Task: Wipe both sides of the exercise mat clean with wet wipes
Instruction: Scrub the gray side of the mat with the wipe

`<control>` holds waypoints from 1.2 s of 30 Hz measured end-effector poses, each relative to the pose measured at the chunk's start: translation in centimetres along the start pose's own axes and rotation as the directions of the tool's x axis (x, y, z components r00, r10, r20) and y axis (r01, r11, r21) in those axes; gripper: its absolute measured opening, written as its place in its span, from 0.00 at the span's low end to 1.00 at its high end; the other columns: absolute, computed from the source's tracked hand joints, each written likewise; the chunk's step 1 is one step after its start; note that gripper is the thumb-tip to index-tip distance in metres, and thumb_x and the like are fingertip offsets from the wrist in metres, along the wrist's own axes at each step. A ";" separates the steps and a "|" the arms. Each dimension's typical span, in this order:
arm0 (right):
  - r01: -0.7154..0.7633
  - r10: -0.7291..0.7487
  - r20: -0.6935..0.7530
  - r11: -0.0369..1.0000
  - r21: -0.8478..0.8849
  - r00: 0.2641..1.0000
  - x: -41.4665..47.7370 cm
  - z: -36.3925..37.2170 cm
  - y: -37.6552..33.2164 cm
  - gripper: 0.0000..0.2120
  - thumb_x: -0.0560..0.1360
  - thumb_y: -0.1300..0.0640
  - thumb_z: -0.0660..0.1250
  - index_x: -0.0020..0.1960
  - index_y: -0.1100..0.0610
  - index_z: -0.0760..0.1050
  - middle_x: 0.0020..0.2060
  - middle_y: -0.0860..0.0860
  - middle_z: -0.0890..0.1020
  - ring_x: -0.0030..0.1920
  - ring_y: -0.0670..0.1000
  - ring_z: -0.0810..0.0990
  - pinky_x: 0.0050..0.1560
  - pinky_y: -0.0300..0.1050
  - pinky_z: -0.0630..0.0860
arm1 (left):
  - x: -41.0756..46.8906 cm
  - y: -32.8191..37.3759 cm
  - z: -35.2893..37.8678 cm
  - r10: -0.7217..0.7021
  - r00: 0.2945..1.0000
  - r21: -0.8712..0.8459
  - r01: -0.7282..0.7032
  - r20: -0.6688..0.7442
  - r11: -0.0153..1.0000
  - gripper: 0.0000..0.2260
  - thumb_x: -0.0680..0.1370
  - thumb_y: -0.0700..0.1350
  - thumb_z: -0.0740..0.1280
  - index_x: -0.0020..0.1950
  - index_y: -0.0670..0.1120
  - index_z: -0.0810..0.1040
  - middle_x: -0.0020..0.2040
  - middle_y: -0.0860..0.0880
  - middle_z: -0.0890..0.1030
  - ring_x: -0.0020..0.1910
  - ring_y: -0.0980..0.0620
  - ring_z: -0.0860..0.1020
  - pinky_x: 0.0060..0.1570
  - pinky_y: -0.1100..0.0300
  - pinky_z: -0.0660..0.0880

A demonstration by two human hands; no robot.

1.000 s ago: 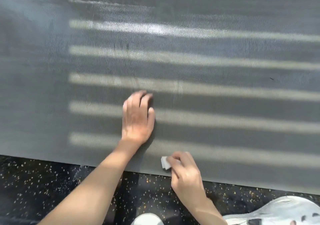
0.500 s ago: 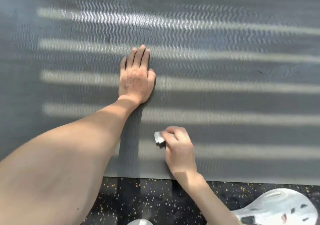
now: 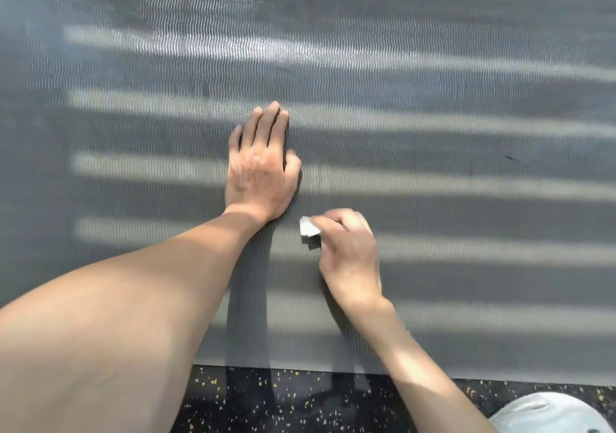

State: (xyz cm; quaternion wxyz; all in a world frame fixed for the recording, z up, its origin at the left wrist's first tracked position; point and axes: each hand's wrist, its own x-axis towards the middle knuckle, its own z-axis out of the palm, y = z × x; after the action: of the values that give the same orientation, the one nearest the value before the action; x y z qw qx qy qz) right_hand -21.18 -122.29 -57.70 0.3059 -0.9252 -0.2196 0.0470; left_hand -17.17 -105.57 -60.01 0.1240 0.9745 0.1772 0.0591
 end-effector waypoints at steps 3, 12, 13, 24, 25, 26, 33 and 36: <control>0.050 -0.050 0.004 0.998 0.036 0.999 -3.5 -0.4 0.1 0.10 0.69 0.72 0.65 0.45 0.63 0.81 0.41 0.55 0.79 0.41 0.55 0.75 0.42 0.44 0.73 | 0.0 0.2 -0.1 -0.001 1.000 0.004 0.001 0.008 1.000 0.28 0.76 0.49 0.54 0.75 0.44 0.68 0.76 0.47 0.66 0.76 0.46 0.62 0.74 0.48 0.55; 0.048 -0.044 -0.070 0.997 0.059 0.997 4.3 0.4 0.3 0.11 0.67 0.71 0.63 0.42 0.62 0.82 0.39 0.56 0.80 0.40 0.58 0.78 0.42 0.45 0.72 | 0.2 0.1 -0.2 0.000 1.000 0.015 0.000 0.008 1.000 0.27 0.75 0.50 0.54 0.74 0.43 0.68 0.76 0.47 0.67 0.76 0.45 0.63 0.74 0.47 0.57; 0.055 -0.051 -0.070 0.997 0.050 0.996 4.3 0.4 0.4 0.11 0.66 0.72 0.65 0.43 0.62 0.82 0.39 0.56 0.80 0.40 0.58 0.77 0.42 0.45 0.71 | 0.2 0.2 -0.2 0.001 1.000 0.015 -0.001 0.012 1.000 0.27 0.75 0.49 0.54 0.74 0.43 0.68 0.76 0.47 0.67 0.76 0.45 0.63 0.74 0.47 0.57; 0.081 -0.080 -0.069 0.997 0.012 0.994 9.9 0.2 0.9 0.12 0.68 0.68 0.60 0.41 0.59 0.82 0.38 0.56 0.80 0.35 0.60 0.77 0.40 0.45 0.68 | 0.4 0.2 -0.1 0.000 1.000 0.026 0.000 -0.003 1.000 0.27 0.75 0.50 0.55 0.73 0.43 0.70 0.75 0.46 0.68 0.75 0.45 0.64 0.73 0.48 0.57; 0.076 -0.076 -0.069 0.997 -0.005 0.995 10.5 0.3 1.1 0.12 0.67 0.69 0.61 0.41 0.59 0.82 0.38 0.56 0.80 0.35 0.60 0.77 0.40 0.44 0.67 | 0.4 0.2 -0.1 -0.003 1.000 0.026 0.003 0.003 1.000 0.27 0.75 0.50 0.55 0.73 0.43 0.70 0.75 0.46 0.68 0.75 0.45 0.64 0.73 0.47 0.57; 0.087 -0.087 -0.061 0.996 -0.008 0.994 9.9 0.4 1.3 0.12 0.67 0.70 0.63 0.42 0.60 0.82 0.38 0.56 0.80 0.36 0.60 0.76 0.40 0.44 0.67 | 0.3 0.2 -0.1 -0.004 1.000 0.024 0.004 0.008 1.000 0.27 0.75 0.50 0.56 0.73 0.43 0.70 0.75 0.46 0.68 0.75 0.46 0.64 0.73 0.47 0.57; 0.152 -0.153 0.086 0.988 0.009 0.985 3.2 -0.7 1.4 0.10 0.65 0.70 0.65 0.41 0.59 0.81 0.40 0.53 0.79 0.40 0.55 0.74 0.41 0.43 0.70 | 0.5 0.3 -0.3 -0.011 1.000 0.037 0.010 0.011 0.999 0.27 0.74 0.49 0.56 0.73 0.43 0.70 0.75 0.47 0.69 0.74 0.46 0.65 0.73 0.47 0.59; 0.173 -0.173 0.013 0.985 -0.018 0.985 10.5 0.0 1.0 0.12 0.69 0.65 0.59 0.40 0.59 0.82 0.39 0.57 0.80 0.38 0.60 0.77 0.42 0.48 0.69 | 0.5 0.3 -0.2 -0.011 1.000 0.030 0.011 0.020 0.999 0.27 0.74 0.49 0.56 0.73 0.43 0.71 0.75 0.47 0.69 0.74 0.46 0.65 0.72 0.47 0.59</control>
State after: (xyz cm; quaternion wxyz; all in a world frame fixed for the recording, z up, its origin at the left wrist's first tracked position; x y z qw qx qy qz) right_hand -11.32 -118.44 -57.76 0.2986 -0.9053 -0.3012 0.0234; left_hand -16.67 -105.65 -59.65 0.1114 0.9759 0.1821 0.0460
